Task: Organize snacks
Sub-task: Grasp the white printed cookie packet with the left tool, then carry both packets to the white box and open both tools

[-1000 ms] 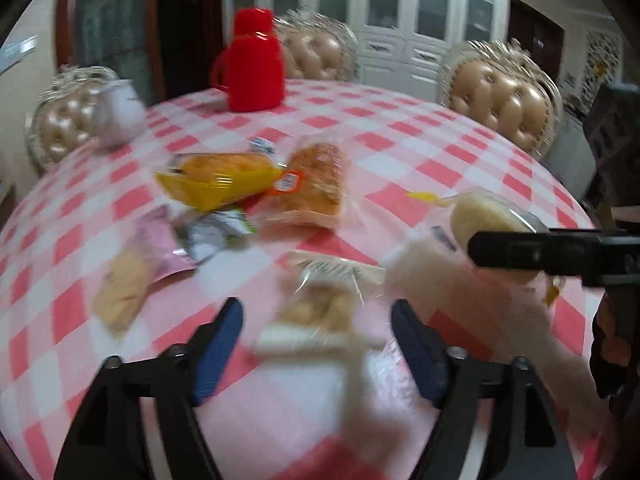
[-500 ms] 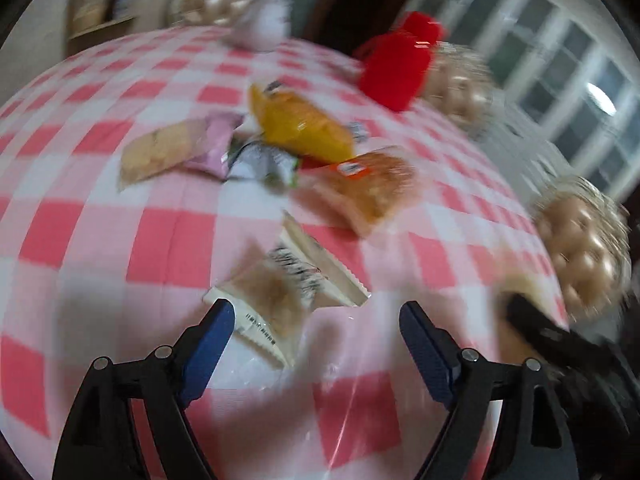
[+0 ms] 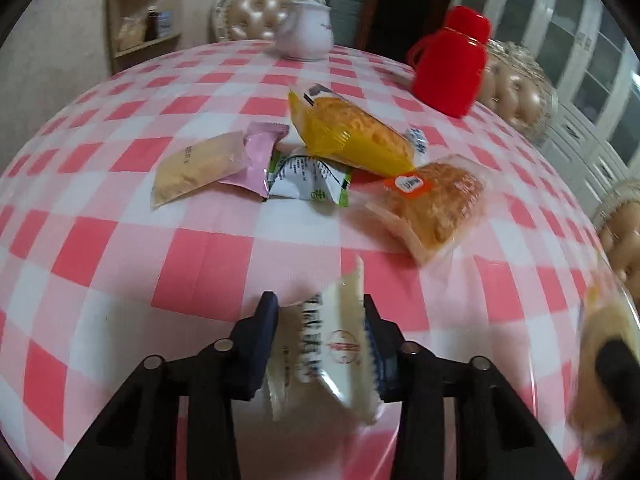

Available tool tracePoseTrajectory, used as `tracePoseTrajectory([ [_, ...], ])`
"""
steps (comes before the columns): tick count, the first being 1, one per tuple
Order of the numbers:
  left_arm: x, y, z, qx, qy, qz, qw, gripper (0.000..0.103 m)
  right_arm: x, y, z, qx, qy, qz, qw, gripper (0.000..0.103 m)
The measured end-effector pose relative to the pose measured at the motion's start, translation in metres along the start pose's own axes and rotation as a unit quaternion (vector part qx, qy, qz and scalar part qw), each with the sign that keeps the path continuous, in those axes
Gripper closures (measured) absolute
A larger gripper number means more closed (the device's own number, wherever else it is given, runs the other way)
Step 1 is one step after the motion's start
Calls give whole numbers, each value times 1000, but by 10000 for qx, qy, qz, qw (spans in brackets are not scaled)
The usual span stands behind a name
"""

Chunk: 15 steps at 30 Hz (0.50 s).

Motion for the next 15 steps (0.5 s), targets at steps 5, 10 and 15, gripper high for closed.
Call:
tracePoseTrajectory([
  [5, -18, 13, -12, -340, -352, -28, 9988, 68, -2, -7, 5, 4, -93, -108, 9999, 34],
  [10, -26, 24, -35, -599, -432, 43, 9973, 69, -11, -17, -9, 52, 129, -235, 9996, 34],
  [15, -35, 35, -61, -685, -247, 196, 9972, 69, -25, -31, -26, 131, 421, -380, 9983, 34],
])
Point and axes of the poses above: each gripper's, at about its wrist camera, not at the fingertips, and y roughly against the way its jaws point, z to its right, x to its top, the point moved 3 cm from there along -y, roughly the way its jaws point, and after that the axes turned 13 degrees about -z, right-handed, at the moved point
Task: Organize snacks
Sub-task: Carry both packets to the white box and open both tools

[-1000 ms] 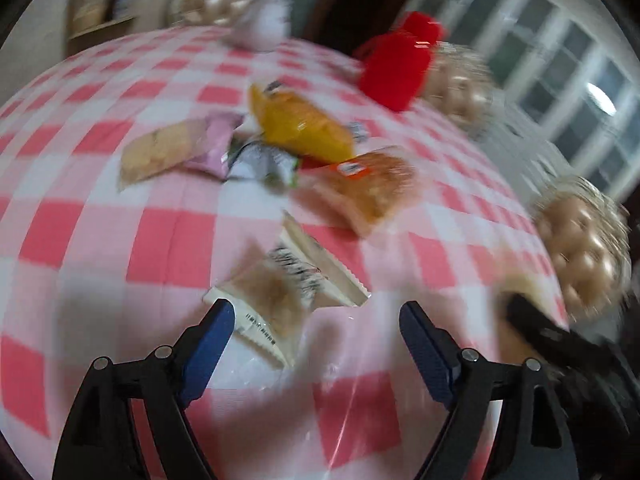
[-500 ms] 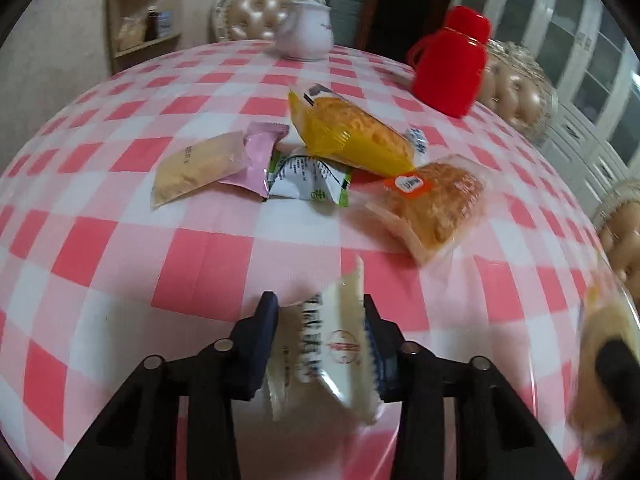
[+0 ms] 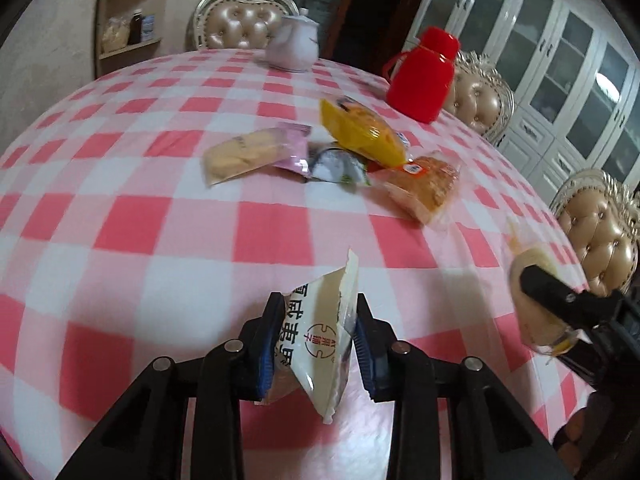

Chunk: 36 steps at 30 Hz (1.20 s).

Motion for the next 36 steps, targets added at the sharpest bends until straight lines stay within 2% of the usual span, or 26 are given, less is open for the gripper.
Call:
tracePoseTrajectory([
  [7, -7, 20, -31, 47, 401, 390, 9984, 68, -21, -14, -17, 197, 288, -177, 9992, 34],
  [15, -18, 42, -57, 291, 690, 734, 9945, 68, -30, -17, -31, 374, 565, -197, 9975, 34],
  [24, -34, 53, -71, 489, 722, 872, 9924, 68, -55, -17, -54, 478, 857, -304, 9947, 34],
  [29, -45, 63, -86, 532, 915, 940, 9899, 68, -70, -18, -69, 543, 1031, -359, 9925, 34],
  [36, -64, 90, -107, 658, 1084, 1172, 9850, 68, -101, -25, -106, 666, 1543, -537, 9843, 34],
])
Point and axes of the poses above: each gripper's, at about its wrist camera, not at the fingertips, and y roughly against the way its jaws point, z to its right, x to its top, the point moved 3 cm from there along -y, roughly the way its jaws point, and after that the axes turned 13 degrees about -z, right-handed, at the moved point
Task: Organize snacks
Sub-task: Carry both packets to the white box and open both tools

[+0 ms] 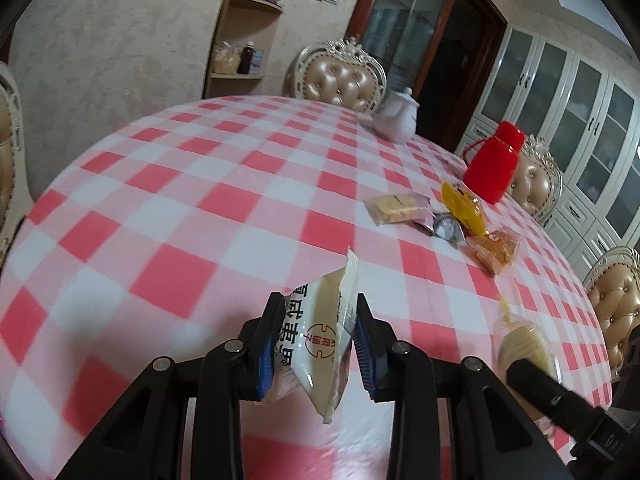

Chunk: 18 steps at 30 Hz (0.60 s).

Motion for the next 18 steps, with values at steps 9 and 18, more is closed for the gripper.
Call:
tracePoseTrajectory([
  [9, -18, 53, -51, 450, -3, 173, 9988, 68, -16, -15, -41, 495, 450, -218, 9975, 34],
  [18, -45, 112, -109, 874, 58, 280, 9958, 68, -43, -48, -106, 830, 1130, -692, 9877, 34],
])
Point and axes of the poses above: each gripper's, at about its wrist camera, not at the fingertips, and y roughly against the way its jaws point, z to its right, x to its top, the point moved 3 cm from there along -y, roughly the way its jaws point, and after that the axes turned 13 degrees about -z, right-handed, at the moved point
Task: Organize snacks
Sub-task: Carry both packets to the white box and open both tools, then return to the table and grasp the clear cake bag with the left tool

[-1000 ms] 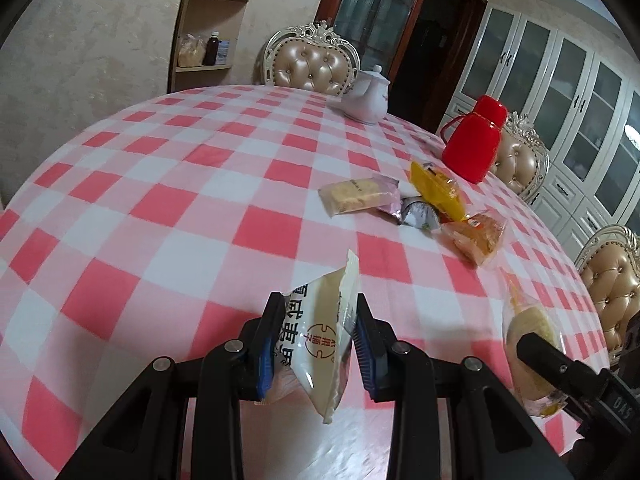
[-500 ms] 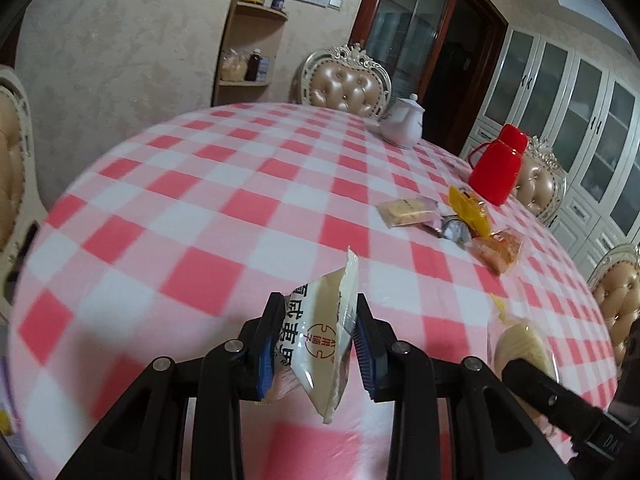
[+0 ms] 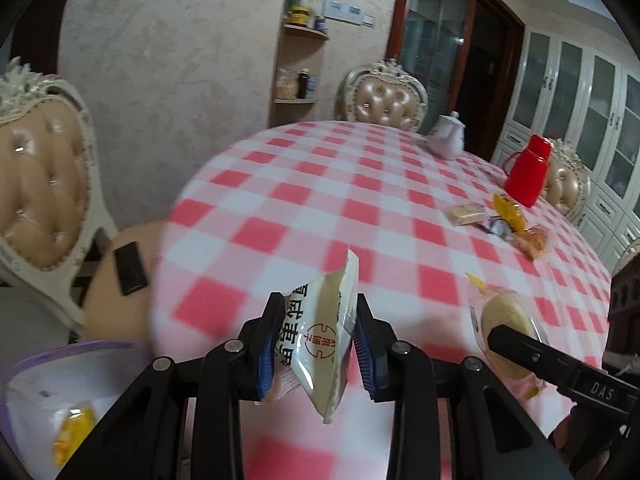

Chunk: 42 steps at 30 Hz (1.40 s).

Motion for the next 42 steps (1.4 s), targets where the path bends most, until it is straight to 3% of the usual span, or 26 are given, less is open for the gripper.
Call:
tracePoseTrajectory([
  [7, -27, 28, -64, 325, 114, 44, 9994, 68, -9, -40, -64, 441, 780, -417, 9951, 34],
  [13, -57, 34, -111, 612, 293, -96, 9977, 68, -25, -67, -110, 1024, 1324, -849, 9822, 34],
  [20, -87, 28, -163, 994, 597, -403, 9924, 68, -61, -80, -160, 1286, 2302, -1326, 9555, 34],
  [26, -91, 36, -201, 1357, 1058, -376, 9844, 67, -99, -93, -201, 1343, 3208, -1778, 9206, 31],
  [28, -90, 41, -210, 1490, 1271, -289, 9802, 60, -106, -95, -208, 1255, 3378, -1803, 9152, 26],
  [29, -88, 45, -213, 1550, 1363, -242, 9782, 52, -105, -93, -210, 1264, 3410, -1735, 9152, 24],
  [30, -86, 49, -214, 1594, 1456, -171, 9763, 35, -103, -90, -209, 1298, 3384, -1685, 9166, 24],
  [31, -83, 54, -213, 1594, 1516, -58, 9755, 24, -97, -84, -206, 1350, 3309, -1582, 9205, 23],
  [34, -67, 62, -192, 1421, 1379, 214, 9800, 22, -75, -64, -189, 1229, 3070, -1171, 9364, 23],
  [37, -44, 56, -146, 994, 887, 300, 9906, 20, -43, -38, -147, 798, 2557, -681, 9610, 22],
  [42, -4, 20, -39, 170, -267, 236, 9992, 18, 11, 7, -27, -287, 983, 45, 9947, 18],
])
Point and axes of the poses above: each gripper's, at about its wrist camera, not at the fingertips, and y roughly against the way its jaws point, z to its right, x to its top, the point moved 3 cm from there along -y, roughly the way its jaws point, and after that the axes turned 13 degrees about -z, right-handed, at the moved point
